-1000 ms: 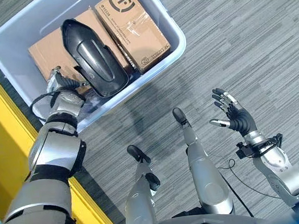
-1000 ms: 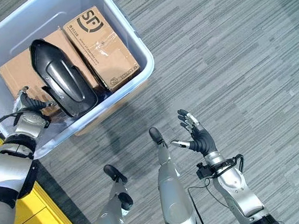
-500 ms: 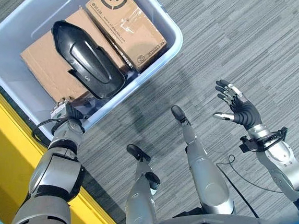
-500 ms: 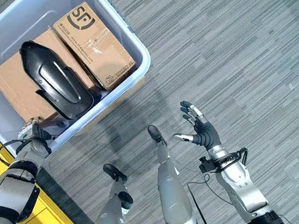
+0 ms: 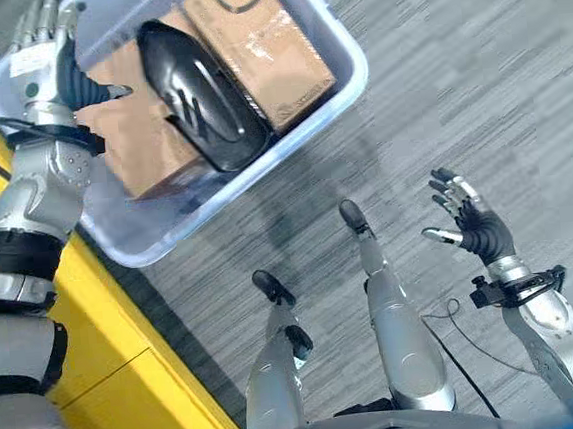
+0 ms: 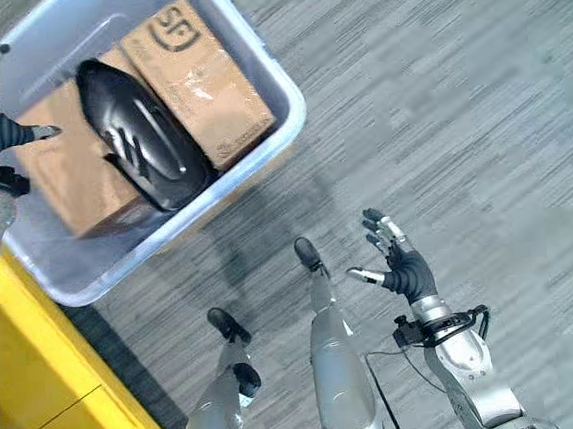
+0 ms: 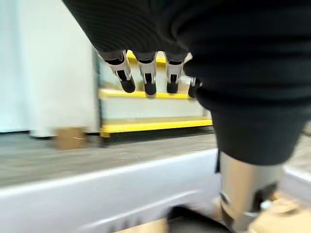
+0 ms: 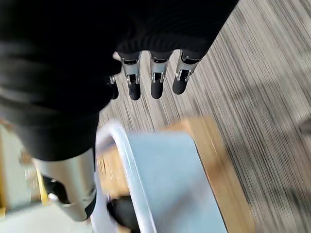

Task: Move parts from the plastic box to the shelf.

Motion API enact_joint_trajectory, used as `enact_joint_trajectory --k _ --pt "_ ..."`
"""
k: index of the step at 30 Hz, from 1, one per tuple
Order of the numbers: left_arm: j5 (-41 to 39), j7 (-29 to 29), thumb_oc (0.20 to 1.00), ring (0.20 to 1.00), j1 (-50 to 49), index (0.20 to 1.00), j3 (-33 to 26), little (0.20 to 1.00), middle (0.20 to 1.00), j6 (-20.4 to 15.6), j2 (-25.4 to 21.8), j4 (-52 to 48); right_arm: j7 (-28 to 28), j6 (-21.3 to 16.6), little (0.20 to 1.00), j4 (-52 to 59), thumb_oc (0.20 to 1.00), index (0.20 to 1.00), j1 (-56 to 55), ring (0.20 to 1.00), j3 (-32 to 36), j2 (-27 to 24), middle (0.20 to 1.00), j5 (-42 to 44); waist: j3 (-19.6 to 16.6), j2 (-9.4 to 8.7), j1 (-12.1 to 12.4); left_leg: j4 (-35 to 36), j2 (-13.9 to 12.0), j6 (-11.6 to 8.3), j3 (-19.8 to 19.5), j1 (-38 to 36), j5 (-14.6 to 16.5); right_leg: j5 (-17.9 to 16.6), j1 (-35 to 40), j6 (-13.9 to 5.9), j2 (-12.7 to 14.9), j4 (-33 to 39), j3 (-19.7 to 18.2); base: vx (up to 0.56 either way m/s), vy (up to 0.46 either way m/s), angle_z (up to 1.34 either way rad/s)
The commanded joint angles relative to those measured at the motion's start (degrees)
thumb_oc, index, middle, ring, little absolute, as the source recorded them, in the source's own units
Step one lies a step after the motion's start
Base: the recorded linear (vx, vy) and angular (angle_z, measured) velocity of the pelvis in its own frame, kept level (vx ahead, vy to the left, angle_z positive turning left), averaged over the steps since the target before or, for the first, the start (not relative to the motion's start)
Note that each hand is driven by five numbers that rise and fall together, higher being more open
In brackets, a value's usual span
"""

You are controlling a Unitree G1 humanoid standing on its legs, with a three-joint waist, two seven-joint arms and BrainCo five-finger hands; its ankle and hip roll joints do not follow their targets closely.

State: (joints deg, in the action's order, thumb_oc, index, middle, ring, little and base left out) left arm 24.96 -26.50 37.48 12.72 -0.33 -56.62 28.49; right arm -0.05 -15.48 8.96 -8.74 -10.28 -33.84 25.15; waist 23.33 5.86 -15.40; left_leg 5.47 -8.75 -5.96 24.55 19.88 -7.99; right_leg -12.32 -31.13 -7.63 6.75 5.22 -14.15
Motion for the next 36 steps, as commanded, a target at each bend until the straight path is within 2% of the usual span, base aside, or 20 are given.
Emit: enact_joint_trajectory --k 1,3,7,16,19,27,36 --pt "8.55 -0.99 1.0 1.0 -5.05 1.0 -6.85 1.0 1.0 1.61 0.81 -1.41 -0.41 -2.23 1.0 0.97 1.0 1.0 1.02 1.0 5.02 1.36 1.0 -0.66 1.96 -1.45 0.51 -1.14 -2.33 -2.48 -3.81 -7.55 5.05 7.6 1.58 -3.09 5.17 -8.66 4.6 0.0 0.016 0.16" --pt "10.38 -0.7 1.0 1.0 -9.32 1.0 -11.6 1.0 1.0 2.0 1.16 -5.35 -0.64 -1.7 1.0 1.1 1.0 1.0 0.8 1.0 5.47 1.22 1.0 -0.9 1.85 -1.25 0.57 -1.08 -2.21 -2.44 -3.93 -7.62 5.28 7.68 1.68 -3.02 5.39 -8.56 4.64 0.0 0.022 0.15" --pt "13.03 -1.17 1.0 1.0 -14.58 1.0 -16.94 1.0 1.0 2.34 1.6 -9.21 -1.04 -0.62 1.0 1.21 1.0 1.0 1.1 1.0 5.69 1.13 1.0 -1.29 1.8 -1.03 0.91 -1.02 -2.08 -2.39 -4.0 -7.86 5.5 7.66 1.91 -2.82 5.52 -8.36 4.65 0.0 0.014 0.08" --pt "14.79 -1.82 1.0 1.0 -16.99 1.0 -19.85 1.0 1.0 1.59 3.07 -14.36 -0.71 -0.25 1.0 1.3 1.0 1.0 1.42 1.0 6.14 1.34 1.0 -1.49 1.9 -1.09 0.94 -1.03 -1.92 -2.22 -4.21 -8.06 5.7 7.73 2.15 -2.63 5.44 -8.31 4.62 0.0 0.002 -0.02" --pt "14.22 -3.75 1.0 1.0 -14.76 1.0 -18.39 1.0 1.0 0.01 4.0 -15.58 -0.16 -0.85 1.0 1.63 1.0 1.0 1.42 1.0 5.85 1.44 1.0 -1.73 2.11 -1.45 0.71 -1.1 -1.93 -2.2 -4.35 -8.0 5.68 7.69 2.3 -2.6 5.49 -8.17 4.56 0.0 0.0 0.0" --pt "14.68 -5.5 1.0 1.0 -10.2 1.0 -14.35 1.0 1.0 -0.92 5.33 -16.3 0.84 -1.52 1.0 1.76 1.0 1.0 1.34 1.0 5.46 1.4 1.0 -1.79 2.17 -1.64 0.38 -1.15 -1.98 -2.17 -4.6 -7.86 5.58 7.6 2.37 -2.59 5.39 -7.99 4.5 0.0 0.0 0.0" --pt "13.75 -6.02 1.0 1.0 2.74 1.0 -0.97 1.0 1.0 -0.6 10.98 -6.35 2.29 -2.55 1.0 1.73 1.0 1.0 1.68 1.0 3.41 0.86 1.0 -1.97 2.51 -2.33 -1.01 -1.61 -1.97 -2.1 -4.76 -7.38 5.48 7.44 1.87 -2.65 5.06 -8.25 4.31 0.0 0.0 0.0"
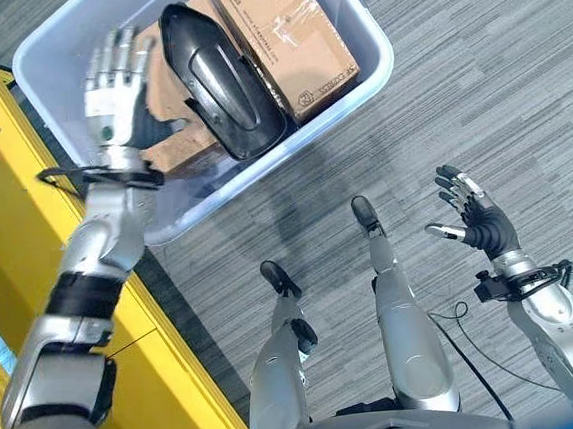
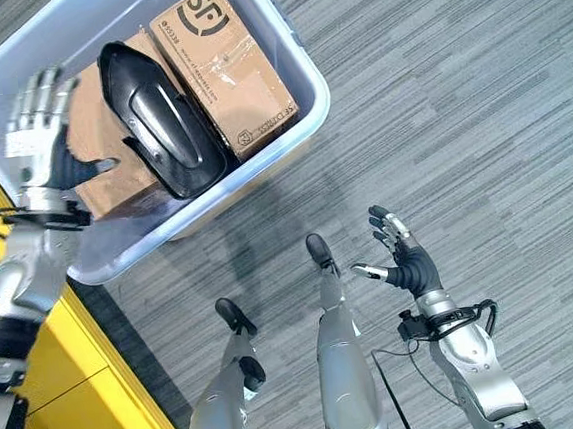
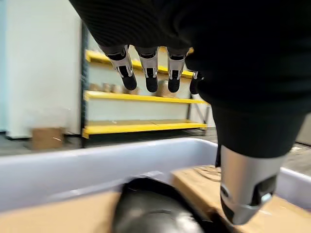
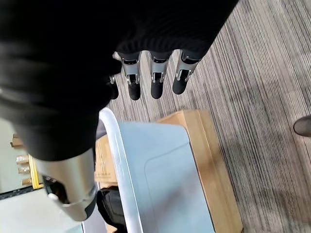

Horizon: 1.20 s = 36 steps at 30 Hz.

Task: Move parts from the plastic box to the shelf.

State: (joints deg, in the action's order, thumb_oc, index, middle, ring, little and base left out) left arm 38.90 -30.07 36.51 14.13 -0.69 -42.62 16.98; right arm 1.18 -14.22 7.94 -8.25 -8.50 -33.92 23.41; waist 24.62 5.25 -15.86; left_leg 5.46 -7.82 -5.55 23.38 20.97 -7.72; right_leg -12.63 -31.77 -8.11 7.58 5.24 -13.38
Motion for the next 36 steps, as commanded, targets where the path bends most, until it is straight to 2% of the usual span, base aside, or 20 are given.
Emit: enact_joint_trajectory --k 1,7,8,11,12,13,14,19,23,29,36 --pt "-0.57 -2.5 1.0 1.0 5.43 1.0 -0.83 1.0 1.0 -0.09 -2.03 7.03 1.15 -3.84 1.0 2.68 1.0 1.0 1.25 1.0 1.41 0.87 1.0 -0.15 1.27 -1.84 -0.7 -1.67 -2.9 -2.49 -3.61 -8.45 5.22 7.7 2.42 -2.17 4.16 -8.32 3.51 0.0 0.0 0.0" --pt "-3.88 -2.92 1.0 1.0 14.86 1.0 6.51 1.0 1.0 0.51 2.77 17.05 1.89 -4.43 1.0 2.21 1.0 1.0 1.31 1.0 0.25 0.51 1.0 -0.02 1.67 -2.26 -1.51 -2.25 -2.96 -2.45 -3.59 -7.98 5.11 7.49 2.06 -2.18 3.89 -8.49 3.23 0.01 0.007 0.0" --pt "-4.42 -2.83 1.0 1.0 15.85 1.0 7.28 1.0 1.0 0.53 3.28 17.96 1.97 -4.53 1.0 2.15 1.0 1.0 1.3 1.0 0.02 0.39 1.0 0.04 1.32 -2.06 -1.56 -2.0 -2.81 -2.66 -4.19 -8.6 6.36 8.66 2.66 -2.5 4.03 -8.35 3.24 0.08 0.034 0.01" --pt "-6.06 -3.23 1.0 1.0 19.56 1.0 10.24 1.0 1.0 0.6 5.09 22.24 2.15 -4.94 1.0 1.95 1.0 1.0 1.32 1.0 -0.77 -0.04 1.0 0.66 1.39 -2.28 -1.87 -2.29 -2.89 -2.71 -4.44 -8.22 6.26 8.64 2.44 -2.45 3.87 -8.5 3.32 0.0 -0.009 -0.01" --pt "-6.75 -3.49 1.0 1.0 20.89 1.0 10.96 1.0 1.0 0.62 5.8 24.09 2.18 -5.1 1.0 1.96 1.0 1.0 1.43 1.0 -0.9 -0.14 1.0 0.81 1.74 -2.57 -2.07 -2.7 -3.04 -2.49 -4.01 -7.47 5.0 7.46 1.72 -2.15 3.67 -8.75 3.28 0.0 0.0 0.0" --pt "-7.35 -3.48 1.0 1.0 22.09 1.0 11.96 1.0 1.0 0.79 6.56 26.1 2.3 -5.13 1.0 1.86 1.0 1.0 1.43 1.0 -1.1 -0.25 1.0 0.9 1.42 -2.28 -2.01 -2.53 -2.86 -2.67 -4.54 -7.97 6.34 8.76 2.14 -2.48 3.79 -8.76 3.37 0.0 0.0 0.0" --pt "-8.9 -3.4 1.0 1.0 23.95 1.0 12.93 1.0 1.0 0.95 7.97 29.65 2.35 -5.3 1.0 1.74 1.0 1.0 1.5 1.0 -1.65 -0.57 1.0 1.02 1.45 -2.48 -2.24 -2.63 -2.84 -2.68 -4.56 -7.77 6.32 8.68 1.96 -2.47 3.65 -8.82 3.18 0.08 0.038 -0.01" --pt "-11.02 -3.74 1.0 1.0 27.92 1.0 15.15 1.0 1.0 1.26 9.46 36.11 2.46 -5.59 1.0 1.66 1.0 1.0 1.6 1.0 -2.15 -1.15 1.0 1.43 1.62 -2.77 -2.62 -2.92 -2.88 -2.77 -4.48 -7.15 6.19 8.52 1.31 -2.55 3.43 -9.09 3.12 0.0 0.0 0.0" --pt "-14.45 -3.09 1.0 1.0 32.93 1.0 17.78 1.0 1.0 1.98 11.09 46.71 2.37 -5.71 1.0 1.48 1.0 1.0 2.13 1.0 -2.92 -2.51 1.0 1.98 1.95 -3.42 -3.29 -3.81 -3.11 -2.89 -4.49 -5.93 6.12 8.25 0.17 -2.56 3.06 -9.53 2.76 0.0 0.0 0.0" --pt "-14.72 -2.29 1.0 1.0 34.3 1.0 19.42 1.0 1.0 3.11 11.03 52.64 2.31 -5.96 1.0 1.62 1.0 1.0 2.49 1.0 -3.11 -3.19 1.0 2.68 2.26 -4.23 -3.84 -5.15 -3.54 -3.07 -4.45 -4.11 6.23 8.09 -1.3 -2.57 2.46 -10.34 2.37 -0.01 0.002 -0.02" --pt "-11.54 -0.57 1.0 1.0 29.24 1.0 19.82 1.0 1.0 4.38 10.29 54.84 2.37 -6.17 1.0 1.89 1.0 1.0 3.14 1.0 -2.36 -3.31 1.0 2.51 2.59 -4.65 -3.79 -6.68 -3.7 -3.1 -4.69 -2.17 6.56 8.07 -2.52 -2.4 2.14 -11.21 2.42 0.0 0.0 0.0"
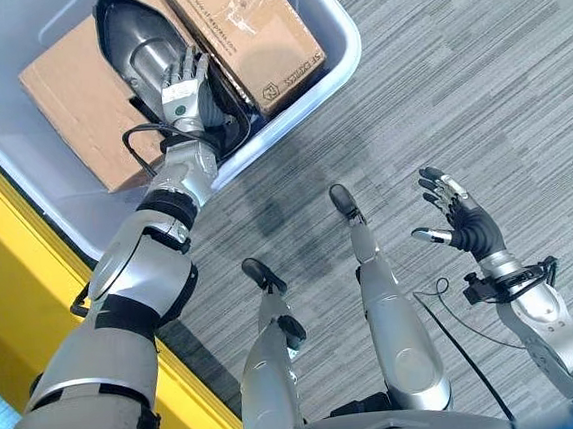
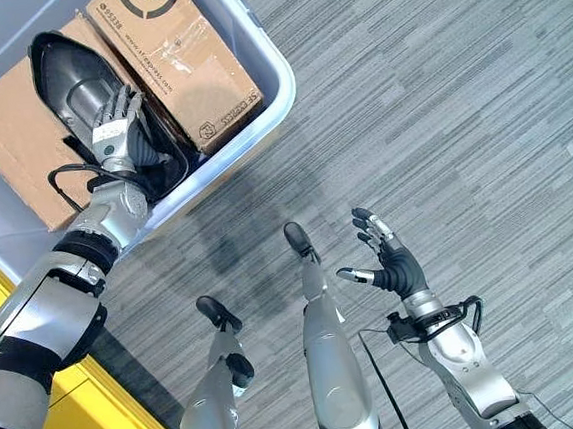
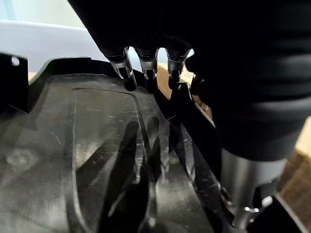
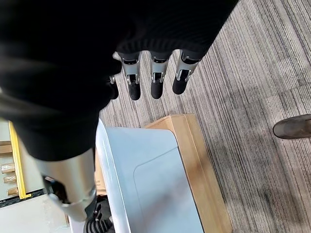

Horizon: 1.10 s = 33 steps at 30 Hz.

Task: Move parts from the plastic box to the shelf.

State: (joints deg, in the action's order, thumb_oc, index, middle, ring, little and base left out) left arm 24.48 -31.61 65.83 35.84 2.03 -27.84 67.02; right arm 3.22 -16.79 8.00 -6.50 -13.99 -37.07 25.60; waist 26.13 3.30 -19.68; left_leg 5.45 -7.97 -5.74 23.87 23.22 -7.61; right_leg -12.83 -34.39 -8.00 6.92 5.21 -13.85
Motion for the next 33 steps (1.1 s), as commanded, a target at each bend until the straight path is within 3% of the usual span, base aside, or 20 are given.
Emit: enact_joint_trajectory --k 1,14,22,26,27,29,32,33 --pt "3.81 1.07 1.0 1.0 -0.78 1.0 -1.6 1.0 1.0 1.82 -4.81 4.79 0.34 -3.61 1.0 1.62 1.0 1.0 1.65 1.0 3.11 -0.08 1.0 0.42 1.12 -2.74 0.07 -6.83 -3.57 -2.93 -5.27 -4.17 6.45 8.28 -0.01 -2.48 2.78 -11.29 2.97 0.0 0.0 0.0" --pt "13.36 6.85 1.0 1.0 -13.18 1.0 -0.63 1.0 1.0 2.52 -5.44 5.63 1.44 -2.95 1.0 0.14 1.0 1.0 6.5 1.0 1.21 0.29 1.0 -1.92 1.39 -2.92 1.02 -7.55 -3.18 -2.77 -6.03 -3.27 6.57 8.45 0.82 -2.41 3.59 -11.69 3.96 -0.01 0.037 0.02" --pt "13.43 7.46 1.0 1.0 -14.86 1.0 -1.49 1.0 1.0 2.0 -7.73 4.4 1.41 -2.47 1.0 0.41 1.0 1.0 7.42 1.0 0.87 0.25 1.0 -2.46 1.26 -2.87 2.06 -7.22 -2.79 -2.47 -6.8 -3.88 6.42 8.6 2.53 -2.52 4.47 -11.64 5.04 -0.01 0.03 0.1" --pt "11.04 2.88 1.0 1.0 -13.84 1.0 -3.18 1.0 1.0 1.03 -10.33 -0.28 2.55 -3.37 1.0 0.72 1.0 1.0 7.61 1.0 0.98 0.07 1.0 -2.91 0.77 -2.72 3.15 -6.89 -2.4 -2.32 -7.63 -4.71 6.16 8.6 4.32 -2.7 5.36 -11.29 5.97 -0.03 0.023 0.14" --pt "11.11 2.07 1.0 1.0 -14.01 1.0 -3.43 1.0 1.0 0.85 -10.94 -1.74 2.85 -3.56 1.0 0.82 1.0 1.0 7.62 1.0 1.06 0.05 1.0 -2.95 0.83 -2.93 3.34 -7.09 -2.39 -2.02 -7.46 -4.21 4.77 7.32 4.11 -2.45 5.47 -11.17 6.1 -0.08 -0.014 0.14" --pt "12.75 -0.22 1.0 1.0 -15.37 1.0 -4.07 1.0 1.0 -0.15 -13.75 -11.64 3.24 -3.84 1.0 0.93 1.0 1.0 6.73 1.0 1.79 0.05 1.0 -3.15 0.4 -2.61 4.36 -6.9 -2.08 -1.81 -8.18 -4.8 4.89 7.55 5.43 -2.51 5.95 -11.03 6.45 -0.04 0.005 0.1" --pt "13.62 -0.47 1.0 1.0 -16.8 1.0 -5.08 1.0 1.0 -0.08 -14.82 -15.14 3.37 -3.83 1.0 0.82 1.0 1.0 6.48 1.0 2.02 0.04 1.0 -3.32 0.25 -2.5 4.7 -6.89 -1.96 -1.77 -8.46 -5.07 4.93 7.66 5.96 -2.5 6.21 -10.95 6.72 0.01 0.012 0.12" --pt "15.57 -1.99 1.0 1.0 -21.26 1.0 -8.67 1.0 1.0 -1.22 -17.28 -26.8 3.65 -3.74 1.0 0.7 1.0 1.0 5.55 1.0 3.05 0.34 1.0 -3.77 -0.31 -2.18 6.02 -6.34 -1.57 -1.64 -9.26 -5.92 5.0 7.81 7.71 -2.61 6.94 -10.35 7.44 0.01 0.02 0.21"
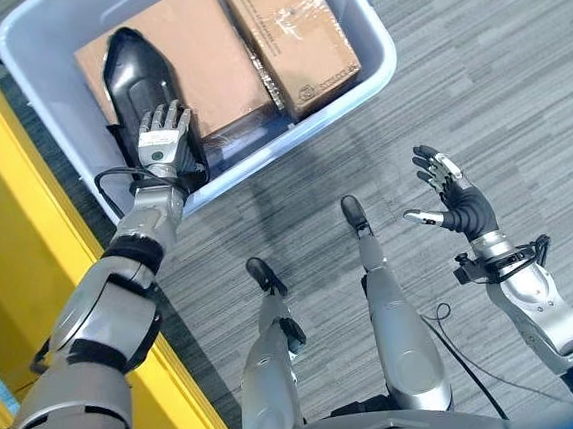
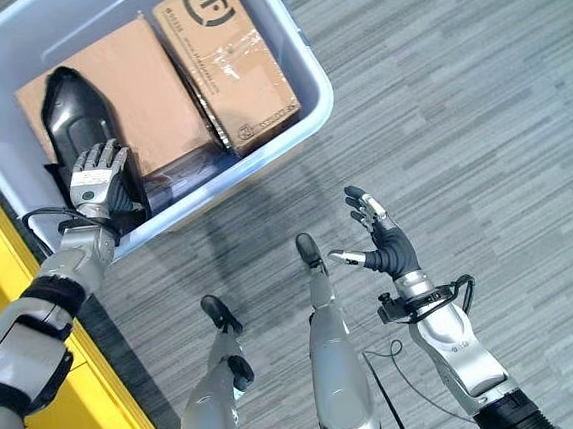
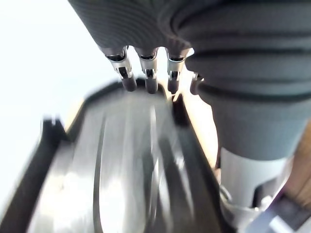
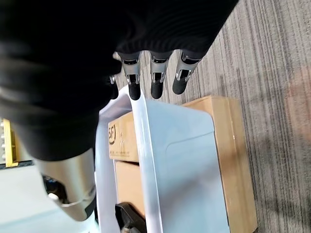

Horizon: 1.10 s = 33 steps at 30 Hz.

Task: Move parts from the plastic box to the shelf.

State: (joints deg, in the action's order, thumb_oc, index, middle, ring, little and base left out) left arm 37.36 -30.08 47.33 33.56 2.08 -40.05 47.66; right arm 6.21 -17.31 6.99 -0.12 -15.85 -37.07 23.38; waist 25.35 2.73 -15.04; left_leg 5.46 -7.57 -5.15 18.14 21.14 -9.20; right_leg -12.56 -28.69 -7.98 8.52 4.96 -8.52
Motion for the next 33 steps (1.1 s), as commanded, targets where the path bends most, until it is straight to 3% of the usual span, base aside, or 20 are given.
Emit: enact_joint_trajectory --k 1,5,8,14,19,24,25,28,29,33 --pt "2.77 -3.35 1.0 1.0 -3.14 1.0 -6.71 1.0 1.0 -1.18 -5.18 -7.8 0.65 -3.2 1.0 1.74 1.0 1.0 -0.81 1.0 4.78 0.28 1.0 -1.56 0.47 -1.6 1.21 -6.32 -1.95 -2.23 -3.57 -3.91 6.58 7.53 2.13 -2.63 5.35 -10.04 2.16 0.01 0.03 0.24" --pt "1.67 -3.63 1.0 1.0 -10.95 1.0 -14.78 1.0 1.0 -4.33 -5.73 -21.72 0.18 -2.17 1.0 1.29 1.0 1.0 -2.09 1.0 5.79 1.15 1.0 -2.11 -0.64 -1.41 2.6 -5.04 -1.47 -1.96 -4.49 -5.36 6.47 7.73 4.46 -2.63 6.31 -9.1 3.37 0.02 0.021 0.23" --pt "-2.07 -3.71 1.0 1.0 -15.03 1.0 -19.09 1.0 1.0 -7.0 -3.25 -27.34 -0.09 -1.47 1.0 1.11 1.0 1.0 -2.44 1.0 6.16 1.74 1.0 -2.14 -1.72 -1.58 3.56 -4.48 -1.19 -1.77 -5.28 -6.24 6.54 7.92 6.09 -2.64 6.73 -8.61 4.09 0.02 0.023 0.13" --pt "-7.55 -3.62 1.0 1.0 -17.84 1.0 -22.76 1.0 1.0 -9.32 2.54 -33.62 -0.7 -0.04 1.0 0.71 1.0 1.0 -1.94 1.0 5.48 2.21 1.0 -2.22 -3.62 -2.37 4.82 -3.8 -1.09 -1.4 -6.73 -7.1 6.11 7.75 8.32 -2.52 7.15 -7.53 5.47 0.01 0.009 0.18" --pt "-12.41 -4.28 1.0 1.0 -17.33 1.0 -23.03 1.0 1.0 -9.49 6.48 -32.77 -0.77 0.59 1.0 0.51 1.0 1.0 -1.26 1.0 4.38 2.38 1.0 -1.93 -4.18 -3.09 5.06 -3.81 -1.29 -1.37 -7.3 -7.38 5.99 7.76 9.28 -2.46 7.13 -7.1 6.21 0.0 0.008 0.08" --pt "-23.13 -6.4 1.0 1.0 -13.11 1.0 -23.09 1.0 1.0 -10.89 11.3 -29.15 -0.28 1.34 1.0 0.17 1.0 1.0 0.9 1.0 1.84 2.4 1.0 -1.57 -4.22 -4.5 5.26 -5.04 -1.68 -1.22 -8.06 -6.5 6.0 7.84 9.44 -2.34 6.98 -7.36 6.5 -0.02 0.002 0.02" --pt "-28.4 -7.02 1.0 1.0 -10.22 1.0 -22.29 1.0 1.0 -12.21 12.88 -27.01 -0.06 1.58 1.0 0.18 1.0 1.0 1.43 1.0 0.8 2.09 1.0 -1.72 -4.09 -5.3 5.09 -5.65 -1.82 -1.1 -8.37 -5.76 5.91 7.82 9.18 -2.34 6.89 -7.56 6.51 -0.03 0.013 0.03" --pt "-31.59 -7.21 1.0 1.0 -7.72 1.0 -21.18 1.0 1.0 -13.07 13.6 -25.85 -0.07 1.46 1.0 0.18 1.0 1.0 1.72 1.0 -0.22 1.86 1.0 -1.55 -3.88 -6.1 4.94 -6.06 -2.01 -1.09 -8.54 -5.15 5.81 7.69 9.04 -2.34 6.8 -7.52 6.57 -0.02 0.012 0.06" --pt "-34.02 -8.02 1.0 1.0 -4.88 1.0 -20.03 1.0 1.0 -13.93 13.65 -24.61 -0.19 1.2 1.0 -0.12 1.0 1.0 2.27 1.0 -1.23 1.59 1.0 -1.32 -3.47 -7.19 4.78 -6.94 -2.34 -1.09 -8.98 -4.02 5.81 7.5 8.81 -2.34 6.68 -7.38 6.86 0.0 0.0 0.0" --pt "-36.71 -8.91 1.0 1.0 -2.49 1.0 -19.77 1.0 1.0 -14.47 13.56 -23.03 -0.11 1.03 1.0 -0.38 1.0 1.0 3.11 1.0 -2.09 1.49 1.0 -1.16 -2.96 -7.94 4.65 -7.85 -2.5 -1.08 -9.47 -2.82 5.92 7.33 8.5 -2.35 6.57 -7.5 6.89 -0.02 -0.001 0.11"
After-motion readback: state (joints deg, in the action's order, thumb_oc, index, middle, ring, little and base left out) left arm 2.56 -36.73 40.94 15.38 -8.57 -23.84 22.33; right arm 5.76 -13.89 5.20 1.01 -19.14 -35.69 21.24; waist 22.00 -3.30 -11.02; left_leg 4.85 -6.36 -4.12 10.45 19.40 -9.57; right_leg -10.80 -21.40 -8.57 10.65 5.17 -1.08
